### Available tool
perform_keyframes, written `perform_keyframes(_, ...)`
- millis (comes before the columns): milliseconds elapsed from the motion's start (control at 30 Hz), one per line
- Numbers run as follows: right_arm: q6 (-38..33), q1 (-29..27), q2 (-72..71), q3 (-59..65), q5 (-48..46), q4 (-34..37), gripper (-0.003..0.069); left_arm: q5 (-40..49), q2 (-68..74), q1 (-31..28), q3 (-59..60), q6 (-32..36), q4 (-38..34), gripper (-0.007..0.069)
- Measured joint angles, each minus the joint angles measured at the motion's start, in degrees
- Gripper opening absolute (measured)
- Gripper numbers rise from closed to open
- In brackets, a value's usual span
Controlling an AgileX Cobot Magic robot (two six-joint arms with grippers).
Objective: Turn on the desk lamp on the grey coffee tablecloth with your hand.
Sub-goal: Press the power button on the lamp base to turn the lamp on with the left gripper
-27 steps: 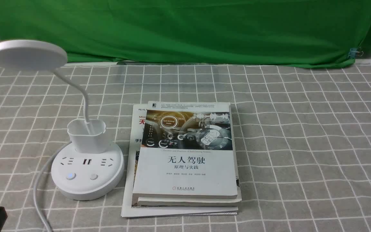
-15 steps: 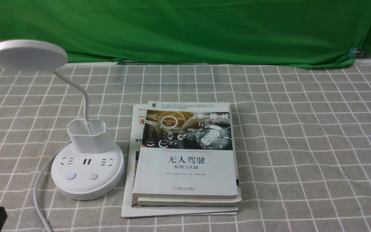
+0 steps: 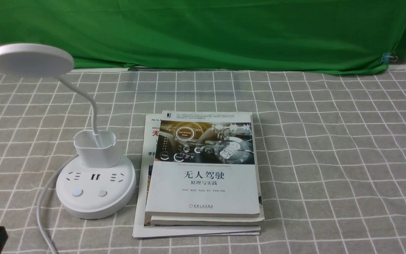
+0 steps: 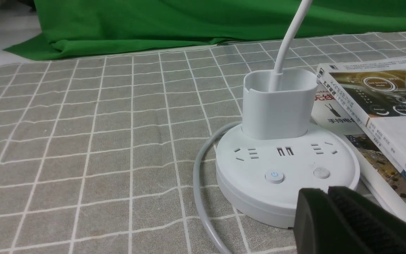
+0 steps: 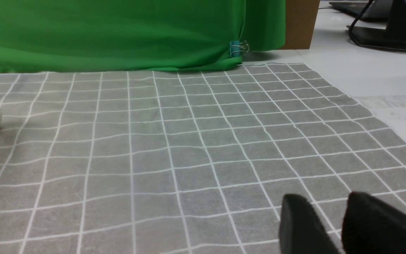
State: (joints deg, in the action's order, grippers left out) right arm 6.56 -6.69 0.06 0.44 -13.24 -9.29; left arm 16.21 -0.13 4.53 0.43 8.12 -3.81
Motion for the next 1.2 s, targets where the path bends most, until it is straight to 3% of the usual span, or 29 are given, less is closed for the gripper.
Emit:
perform_keyframes(667, 0.0, 0.0, 0.0, 0.0, 0.0, 0.0, 0.0242, -9.8, 0.0, 0.0, 0.0, 0.0, 3.2, 0.0019)
perform_keyframes(867, 0.0, 0.0, 0.0, 0.0, 0.0, 0.0, 0.0242, -20.4, 0.0, 0.0, 0.0, -5.0, -2.8, 0.0019)
perform_keyframes(1067, 0.0, 0.0, 0.0, 0.0, 0.0, 0.0, 0.0242, -35.2, 0.0, 0.0, -0.1, -3.3, -2.9, 0.0019)
perform_keyframes(1200, 0.0, 0.0, 0.0, 0.0, 0.0, 0.0, 0.0242, -32.0, 0.0, 0.0, -5.0, -3.3, -2.9, 0.0019)
